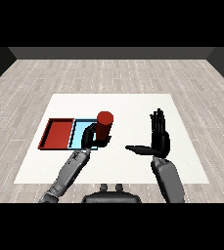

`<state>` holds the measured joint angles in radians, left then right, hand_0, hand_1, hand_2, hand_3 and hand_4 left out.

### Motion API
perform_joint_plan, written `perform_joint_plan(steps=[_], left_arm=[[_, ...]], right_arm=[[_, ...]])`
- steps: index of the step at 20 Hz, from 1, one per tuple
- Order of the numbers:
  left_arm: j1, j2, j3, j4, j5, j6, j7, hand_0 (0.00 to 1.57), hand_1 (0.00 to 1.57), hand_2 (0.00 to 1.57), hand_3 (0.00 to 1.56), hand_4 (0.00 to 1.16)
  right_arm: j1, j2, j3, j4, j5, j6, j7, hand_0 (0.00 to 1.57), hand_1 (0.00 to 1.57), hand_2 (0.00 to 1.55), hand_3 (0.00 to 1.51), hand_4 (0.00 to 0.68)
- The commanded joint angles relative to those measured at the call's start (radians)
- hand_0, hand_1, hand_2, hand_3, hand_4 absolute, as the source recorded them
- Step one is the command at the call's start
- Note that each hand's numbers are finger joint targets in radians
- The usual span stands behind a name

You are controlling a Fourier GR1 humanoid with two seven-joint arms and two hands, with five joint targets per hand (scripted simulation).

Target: Pick the red can and put it in the red box

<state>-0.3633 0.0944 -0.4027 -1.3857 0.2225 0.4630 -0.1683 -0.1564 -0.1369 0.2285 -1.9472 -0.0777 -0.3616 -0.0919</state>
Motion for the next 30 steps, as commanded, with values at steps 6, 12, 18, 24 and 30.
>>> perform_joint_plan(steps=[6, 12, 18, 24, 30], left_arm=[[-0.072, 0.196, 0.186, 0.048, -0.019, -0.031, 0.115, 1.57, 1.57, 1.57, 1.47, 1.12], [-0.09, 0.361, 0.29, 0.247, -0.057, -0.072, 0.149, 1.57, 1.57, 1.55, 1.47, 1.14], [-0.098, 0.469, 0.361, 0.462, -0.109, -0.072, 0.137, 1.57, 1.57, 1.55, 1.48, 1.06], [-0.229, 0.442, 0.398, 0.843, -0.162, -0.09, 0.039, 1.57, 1.57, 1.52, 1.44, 1.04], [-0.313, 0.379, 0.397, 1.123, -0.215, -0.076, -0.037, 1.4, 1.4, 1.34, 1.35, 0.92]], right_arm=[[0.291, -0.074, -0.132, -0.052, -0.082, 0.091, -0.134, 0.0, 0.0, 0.0, 0.0, 0.0], [0.236, -0.083, -0.204, 0.062, -0.115, 0.124, -0.166, 0.0, 0.0, 0.0, 0.0, 0.0], [0.187, -0.076, -0.204, 0.095, -0.12, 0.123, -0.111, 0.0, 0.0, 0.0, 0.0, 0.0], [0.14, -0.041, -0.158, 0.127, -0.049, 0.1, -0.142, 0.0, 0.0, 0.0, 0.0, 0.0], [0.108, -0.02, -0.143, 0.275, 0.008, 0.102, -0.227, 0.0, 0.0, 0.0, 0.0, 0.0]])
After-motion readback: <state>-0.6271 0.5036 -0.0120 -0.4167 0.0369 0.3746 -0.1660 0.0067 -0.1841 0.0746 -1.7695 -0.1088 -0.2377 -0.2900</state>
